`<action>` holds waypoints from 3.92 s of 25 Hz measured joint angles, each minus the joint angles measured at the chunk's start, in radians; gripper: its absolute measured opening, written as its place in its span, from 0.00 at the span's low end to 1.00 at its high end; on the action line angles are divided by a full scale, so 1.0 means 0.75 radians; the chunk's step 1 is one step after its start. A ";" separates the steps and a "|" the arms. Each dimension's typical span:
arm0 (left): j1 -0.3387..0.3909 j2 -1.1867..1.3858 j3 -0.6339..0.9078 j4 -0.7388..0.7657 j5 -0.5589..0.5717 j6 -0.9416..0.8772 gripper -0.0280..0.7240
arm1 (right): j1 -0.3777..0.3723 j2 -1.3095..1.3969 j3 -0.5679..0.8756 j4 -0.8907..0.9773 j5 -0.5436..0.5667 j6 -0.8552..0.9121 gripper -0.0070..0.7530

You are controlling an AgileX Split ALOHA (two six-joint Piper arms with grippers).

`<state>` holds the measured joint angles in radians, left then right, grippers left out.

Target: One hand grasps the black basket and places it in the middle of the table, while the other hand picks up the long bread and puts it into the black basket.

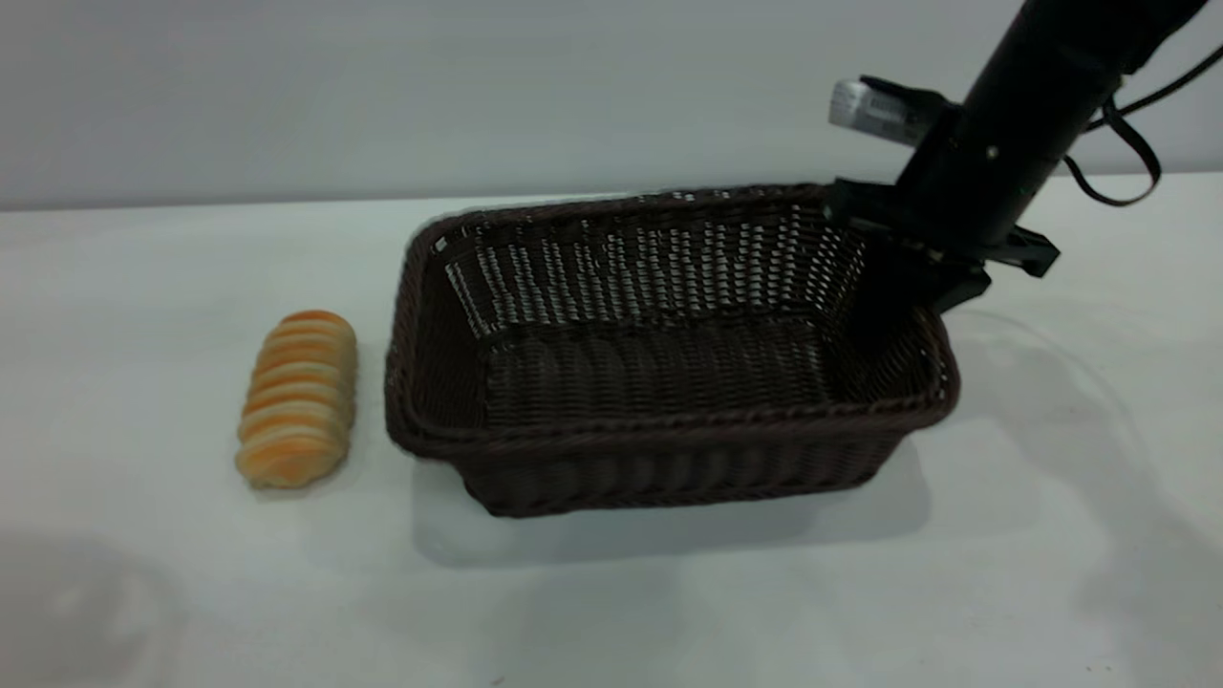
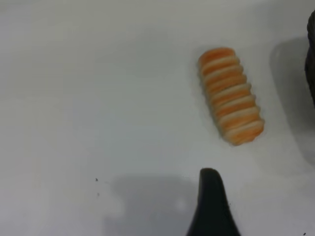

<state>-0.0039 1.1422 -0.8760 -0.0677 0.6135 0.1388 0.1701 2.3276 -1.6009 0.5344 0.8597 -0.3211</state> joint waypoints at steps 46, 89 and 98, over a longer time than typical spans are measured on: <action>-0.193 1.163 -0.486 -0.114 -0.350 0.209 0.15 | -0.053 -2.245 1.232 -0.472 0.505 0.020 0.61; -0.814 0.560 -0.483 -0.102 -0.092 0.516 0.82 | -0.053 -3.055 1.496 -0.730 0.363 0.257 0.61; -0.814 0.029 -0.481 0.060 0.574 0.254 0.81 | -0.053 -3.057 1.499 -0.712 0.363 0.256 0.61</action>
<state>-0.6142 1.1637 -1.2367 -0.0231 1.0442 0.3294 0.1302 0.0350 -0.4767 0.0000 1.1318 -0.1292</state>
